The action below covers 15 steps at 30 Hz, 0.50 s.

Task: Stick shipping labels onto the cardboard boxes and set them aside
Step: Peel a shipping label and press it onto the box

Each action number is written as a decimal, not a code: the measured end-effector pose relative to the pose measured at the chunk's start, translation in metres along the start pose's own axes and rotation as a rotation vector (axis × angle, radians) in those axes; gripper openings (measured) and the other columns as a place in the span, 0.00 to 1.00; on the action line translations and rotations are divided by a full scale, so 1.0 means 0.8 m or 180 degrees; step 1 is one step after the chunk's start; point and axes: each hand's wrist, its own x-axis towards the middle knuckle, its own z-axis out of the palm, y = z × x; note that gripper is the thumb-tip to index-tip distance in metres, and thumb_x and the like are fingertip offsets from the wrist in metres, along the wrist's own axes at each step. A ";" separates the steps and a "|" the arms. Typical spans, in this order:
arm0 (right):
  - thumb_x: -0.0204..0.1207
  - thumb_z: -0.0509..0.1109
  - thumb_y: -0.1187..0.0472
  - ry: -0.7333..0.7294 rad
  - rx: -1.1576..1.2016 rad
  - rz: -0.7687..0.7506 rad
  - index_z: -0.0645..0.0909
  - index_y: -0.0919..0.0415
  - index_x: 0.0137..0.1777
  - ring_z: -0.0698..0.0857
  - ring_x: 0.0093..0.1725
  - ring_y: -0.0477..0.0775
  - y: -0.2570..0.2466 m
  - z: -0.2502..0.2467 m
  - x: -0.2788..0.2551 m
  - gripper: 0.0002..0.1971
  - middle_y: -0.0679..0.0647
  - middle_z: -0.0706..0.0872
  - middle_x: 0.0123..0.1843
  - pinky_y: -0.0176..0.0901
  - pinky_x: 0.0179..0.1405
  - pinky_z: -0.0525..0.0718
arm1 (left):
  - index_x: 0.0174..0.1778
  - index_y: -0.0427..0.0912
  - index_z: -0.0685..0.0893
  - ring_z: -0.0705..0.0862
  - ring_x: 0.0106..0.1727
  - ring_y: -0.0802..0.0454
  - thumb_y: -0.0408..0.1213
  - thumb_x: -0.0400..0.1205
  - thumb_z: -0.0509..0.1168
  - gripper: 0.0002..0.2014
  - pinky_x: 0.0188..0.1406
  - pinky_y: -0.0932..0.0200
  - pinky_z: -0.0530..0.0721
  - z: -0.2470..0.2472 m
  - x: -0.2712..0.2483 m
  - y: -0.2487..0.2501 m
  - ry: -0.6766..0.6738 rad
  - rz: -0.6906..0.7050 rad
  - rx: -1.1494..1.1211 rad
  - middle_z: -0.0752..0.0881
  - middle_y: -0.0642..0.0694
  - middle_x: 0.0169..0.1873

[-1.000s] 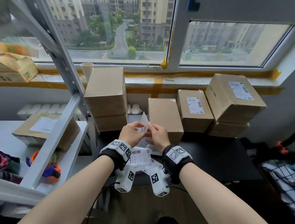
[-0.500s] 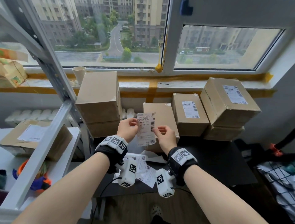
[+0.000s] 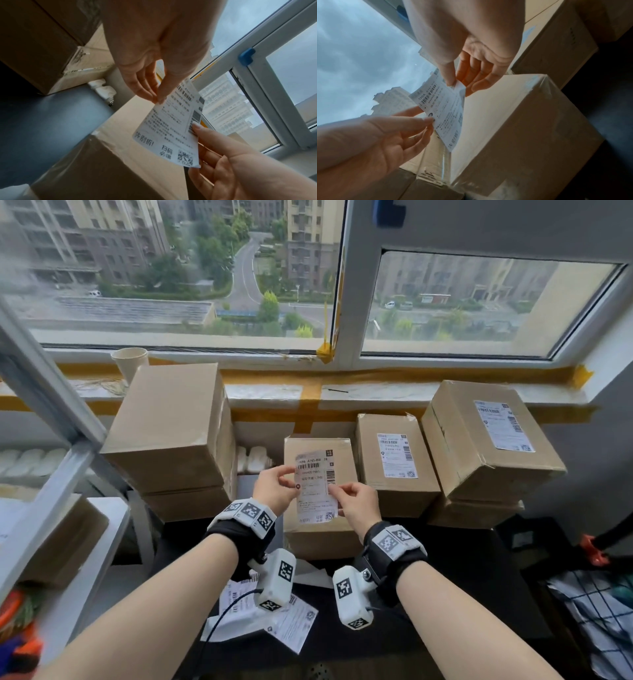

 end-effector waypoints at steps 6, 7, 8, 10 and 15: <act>0.76 0.71 0.54 0.0042 -0.0988 -0.0125 0.82 0.57 0.38 0.86 0.44 0.53 0.006 -0.006 0.038 0.09 0.53 0.87 0.41 0.47 0.48 0.85 | 0.66 0.43 0.75 0.84 0.45 0.51 0.27 0.70 0.75 0.29 0.48 0.56 0.81 0.022 0.031 -0.005 0.0470 -0.0367 0.0074 0.83 0.49 0.37; 0.76 0.71 0.53 0.0025 -0.1112 -0.0126 0.82 0.57 0.38 0.86 0.44 0.53 0.007 -0.006 0.043 0.09 0.53 0.87 0.41 0.46 0.47 0.84 | 0.65 0.43 0.75 0.83 0.45 0.51 0.27 0.70 0.75 0.28 0.48 0.57 0.81 0.024 0.035 -0.005 0.0498 -0.0426 0.0073 0.83 0.49 0.38; 0.76 0.70 0.52 0.0000 -0.1234 -0.0137 0.82 0.57 0.39 0.85 0.44 0.53 0.007 -0.006 0.047 0.09 0.52 0.87 0.41 0.44 0.45 0.83 | 0.63 0.43 0.74 0.83 0.45 0.51 0.27 0.70 0.75 0.27 0.47 0.58 0.80 0.026 0.038 -0.005 0.0527 -0.0465 0.0076 0.82 0.49 0.39; 0.77 0.69 0.51 -0.0040 -0.1475 -0.0157 0.82 0.57 0.40 0.85 0.43 0.52 0.006 -0.006 0.052 0.10 0.52 0.87 0.42 0.41 0.42 0.79 | 0.58 0.43 0.74 0.82 0.44 0.51 0.27 0.70 0.75 0.23 0.45 0.58 0.78 0.030 0.042 -0.005 0.0585 -0.0491 0.0109 0.80 0.50 0.37; 0.77 0.68 0.49 -0.0014 -0.1916 -0.0190 0.83 0.58 0.44 0.82 0.42 0.52 0.006 -0.004 0.060 0.12 0.53 0.88 0.45 0.39 0.40 0.75 | 0.49 0.43 0.73 0.80 0.44 0.50 0.29 0.71 0.74 0.18 0.43 0.58 0.76 0.036 0.047 -0.005 0.0661 -0.0465 0.0300 0.80 0.49 0.38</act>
